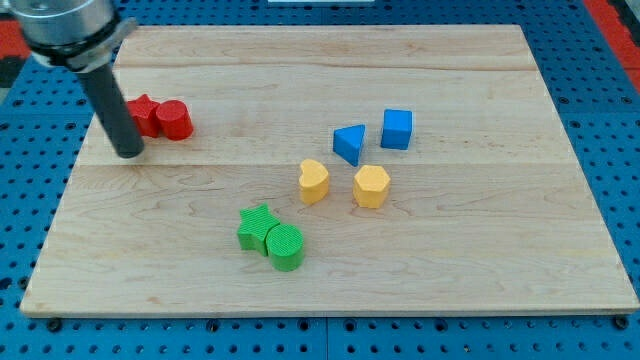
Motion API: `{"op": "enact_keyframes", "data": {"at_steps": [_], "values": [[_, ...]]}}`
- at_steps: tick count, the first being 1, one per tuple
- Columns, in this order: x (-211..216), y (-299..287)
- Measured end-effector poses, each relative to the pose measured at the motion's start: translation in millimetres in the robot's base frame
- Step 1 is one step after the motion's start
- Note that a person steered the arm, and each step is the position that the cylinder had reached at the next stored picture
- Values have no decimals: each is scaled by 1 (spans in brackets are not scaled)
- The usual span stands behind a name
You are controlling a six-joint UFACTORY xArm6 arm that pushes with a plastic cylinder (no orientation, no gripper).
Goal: Separate the red star and red circle
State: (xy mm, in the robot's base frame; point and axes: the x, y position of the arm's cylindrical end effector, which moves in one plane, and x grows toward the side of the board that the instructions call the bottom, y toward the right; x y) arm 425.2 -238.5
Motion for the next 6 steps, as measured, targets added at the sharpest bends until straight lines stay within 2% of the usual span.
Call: {"op": "enact_keyframes", "data": {"at_steps": [2,3,4,5,6], "values": [[-26,-52],[-73,8],[-71,71],[-67,25],[-43,52]]}}
